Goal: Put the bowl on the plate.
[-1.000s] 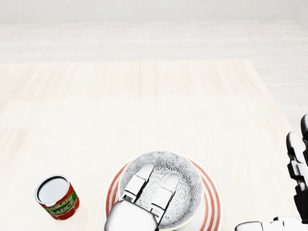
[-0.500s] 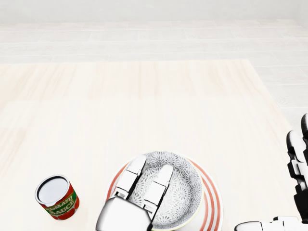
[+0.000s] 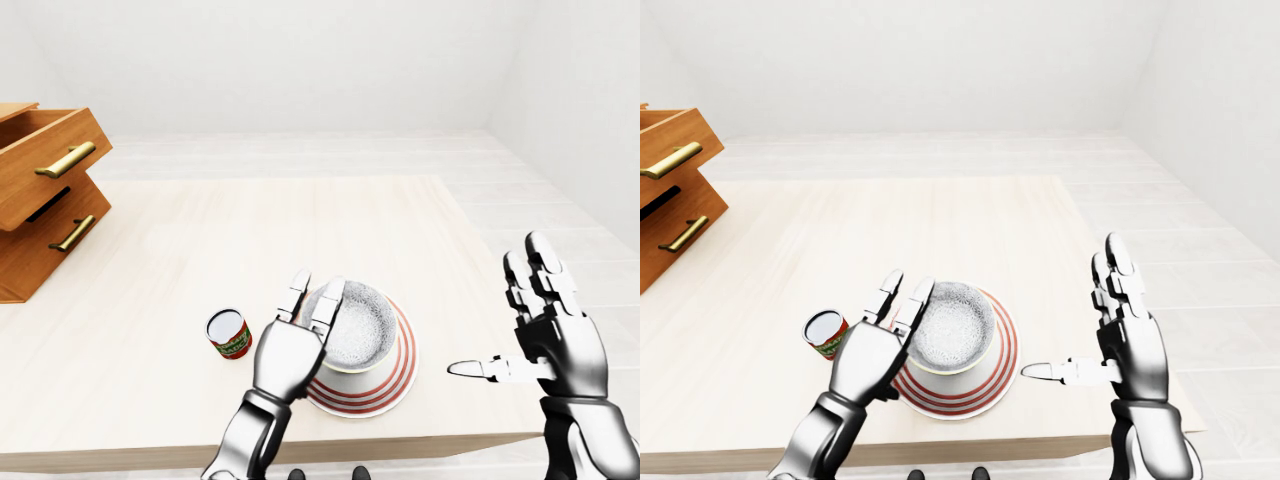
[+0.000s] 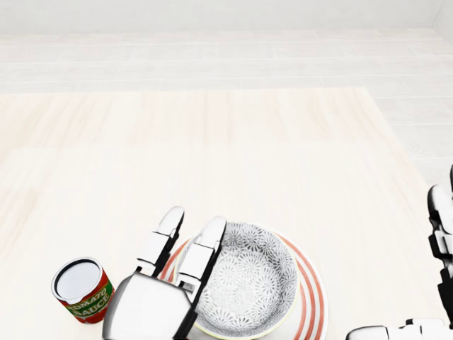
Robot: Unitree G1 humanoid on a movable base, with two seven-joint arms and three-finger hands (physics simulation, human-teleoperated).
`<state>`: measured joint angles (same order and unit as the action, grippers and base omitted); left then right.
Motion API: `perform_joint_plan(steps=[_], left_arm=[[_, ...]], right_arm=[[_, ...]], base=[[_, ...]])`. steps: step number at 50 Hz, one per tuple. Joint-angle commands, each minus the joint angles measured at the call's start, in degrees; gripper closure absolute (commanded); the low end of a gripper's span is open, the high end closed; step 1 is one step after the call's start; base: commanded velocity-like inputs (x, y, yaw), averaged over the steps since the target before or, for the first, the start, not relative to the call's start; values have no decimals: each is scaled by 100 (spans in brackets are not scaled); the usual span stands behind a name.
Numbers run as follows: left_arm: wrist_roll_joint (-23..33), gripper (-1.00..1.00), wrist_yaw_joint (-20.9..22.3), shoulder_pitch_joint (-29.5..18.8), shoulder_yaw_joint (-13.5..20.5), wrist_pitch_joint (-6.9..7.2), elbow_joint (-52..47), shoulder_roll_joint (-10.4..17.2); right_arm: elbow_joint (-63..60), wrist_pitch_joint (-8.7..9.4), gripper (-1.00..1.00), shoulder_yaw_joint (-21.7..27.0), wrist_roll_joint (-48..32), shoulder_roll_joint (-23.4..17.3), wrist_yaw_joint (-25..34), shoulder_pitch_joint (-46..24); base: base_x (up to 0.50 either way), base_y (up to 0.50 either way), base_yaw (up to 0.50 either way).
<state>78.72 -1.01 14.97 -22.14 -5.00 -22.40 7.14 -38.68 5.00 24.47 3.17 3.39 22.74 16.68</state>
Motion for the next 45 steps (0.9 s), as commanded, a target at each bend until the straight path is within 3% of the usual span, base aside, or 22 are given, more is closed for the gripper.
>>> perform_joint_plan(steps=[1, 19, 45], left_arm=[[-666, -100, 693, 192, 378, 0, -937, 37], [-1017, -100, 790, 211, 986, 0, -934, -38], [-912, -100, 715, 210, 1085, 0, -720, -160]], right_arm=[[-192, 0, -100, 3, -26, 31, 17, 25], [-246, 0, -100, -100, -113, 96, 10, 72], [-118, 0, -100, -127, -110, 79, -4, 61]], base=[[0, 0, 0], [0, 0, 0], [0, 0, 0]])
